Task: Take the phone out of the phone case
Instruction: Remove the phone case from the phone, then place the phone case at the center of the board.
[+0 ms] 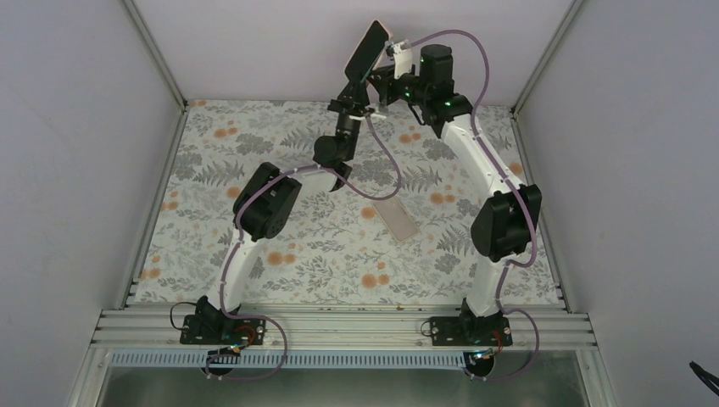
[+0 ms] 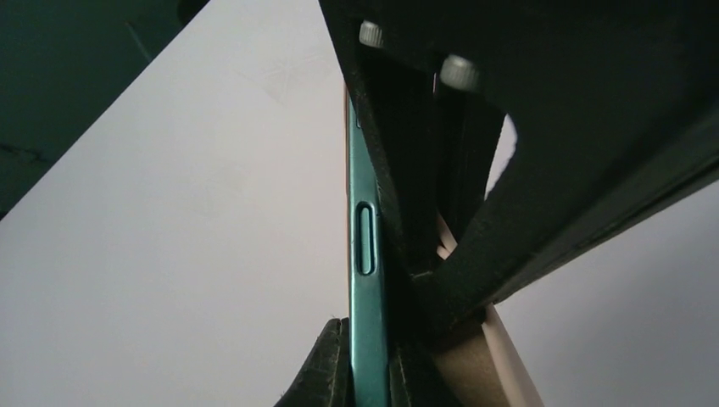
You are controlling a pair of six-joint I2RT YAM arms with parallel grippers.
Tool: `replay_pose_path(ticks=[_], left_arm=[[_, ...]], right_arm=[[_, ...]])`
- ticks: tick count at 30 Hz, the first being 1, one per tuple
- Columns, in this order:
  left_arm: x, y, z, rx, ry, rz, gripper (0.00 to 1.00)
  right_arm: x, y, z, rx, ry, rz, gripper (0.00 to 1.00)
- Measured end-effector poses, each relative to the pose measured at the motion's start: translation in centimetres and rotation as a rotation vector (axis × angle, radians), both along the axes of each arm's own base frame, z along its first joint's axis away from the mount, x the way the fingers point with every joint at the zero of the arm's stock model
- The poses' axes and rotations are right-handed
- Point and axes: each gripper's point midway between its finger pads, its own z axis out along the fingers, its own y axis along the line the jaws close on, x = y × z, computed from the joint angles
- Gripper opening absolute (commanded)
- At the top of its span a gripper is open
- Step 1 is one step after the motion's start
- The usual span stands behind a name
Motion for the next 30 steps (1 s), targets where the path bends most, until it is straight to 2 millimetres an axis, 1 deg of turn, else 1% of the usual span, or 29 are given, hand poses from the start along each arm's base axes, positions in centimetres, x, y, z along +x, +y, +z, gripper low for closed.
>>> replay_pose_path(ticks=[2,4,7,9,10,11,12,13,14,15,16,17,18,19,20,22,23,24,26,27,28,30], left_arm=[[0.1,-0.2,-0.2,0.004,0.011,-0.005,0.02],[0.1,-0.5,-1.0,0.020,0.059,-0.020,0.02],[0.0,-0.9,-2.6,0.084,0.190,-0.059,0.02],[-0.1,-1.6,-3.4,0.146,0.301,-0.101,0.02],[-0.1,-1.9,-3.5,0.174,0.366,-0.122,0.02],[-0.2,-1.7,-2.8,0.186,0.430,-0.128,0.02],[-0.6,-1.6,-2.3,0.217,0.492,-0.136,0.02],[-1.4,-1.7,-1.3,0.255,0.564,-0.166,0.02],[-2.1,-1.8,-0.3,0.267,0.595,-0.190,0.02],[-3.1,-1.8,1.3,0.275,0.621,-0.219,0.02],[-4.4,-1.8,3.2,0.282,0.643,-0.254,0.02],[-5.7,-1.5,4.9,0.288,0.658,-0.283,0.02],[-7.2,-1.0,6.4,0.295,0.672,-0.311,0.02],[-8.6,-0.5,7.3,0.306,0.685,-0.336,0.02],[-10.1,0.6,8.2,0.320,0.702,-0.350,0.02],[-11.9,2.8,8.8,0.332,0.718,-0.336,0.02],[-12.5,4.2,8.4,0.341,0.729,-0.307,0.02],[-13.0,5.6,7.5,0.352,0.741,-0.266,0.02],[-13.4,8.5,3.8,0.401,0.790,-0.159,0.02],[-13.4,9.5,1.5,0.431,0.823,-0.113,0.02],[-13.6,10.6,-1.3,0.472,0.867,-0.067,0.02],[-14.7,12.4,-7.7,0.575,0.966,-0.001,0.02]], right_arm=[[0.3,-0.5,-0.3,-0.024,-0.002,-0.026,0.03],[0.6,-1.0,-1.2,-0.066,0.020,-0.056,0.03],[0.8,-2.6,-3.3,-0.127,0.078,-0.085,0.03],[0.8,-3.5,-4.3,-0.149,0.101,-0.083,0.03],[1.1,-4.6,-4.9,-0.191,0.098,-0.108,0.03],[2.0,-6.7,-6.0,-0.261,0.087,-0.185,0.03],[3.3,-9.4,-6.9,-0.327,0.062,-0.255,0.03],[4.0,-11.5,-7.6,-0.379,0.050,-0.304,0.04],[4.3,-13.6,-8.7,-0.438,0.056,-0.336,0.04],[4.3,-16.1,-10.4,-0.512,0.078,-0.372,0.04],[4.1,-18.0,-11.8,-0.570,0.102,-0.392,0.04],[3.5,-19.2,-13.3,-0.620,0.125,-0.398,0.04],[2.5,-20.1,-15.1,-0.675,0.155,-0.394,0.04],[1.1,-20.7,-16.8,-0.725,0.186,-0.382,0.04],[-0.6,-20.9,-18.4,-0.768,0.211,-0.356,0.04],[-3.5,-21.2,-20.1,-0.823,0.245,-0.319,0.04],[-5.1,-21.3,-20.6,-0.840,0.257,-0.299,0.04],[-6.2,-21.4,-20.6,-0.850,0.260,-0.286,0.04],[-8.0,-21.7,-19.9,-0.847,0.252,-0.279,0.04],[-8.7,-21.8,-19.5,-0.840,0.244,-0.278,0.04],[-9.5,-21.9,-19.1,-0.828,0.236,-0.277,0.04],[-10.9,-22.2,-18.5,-0.799,0.232,-0.272,0.04]])
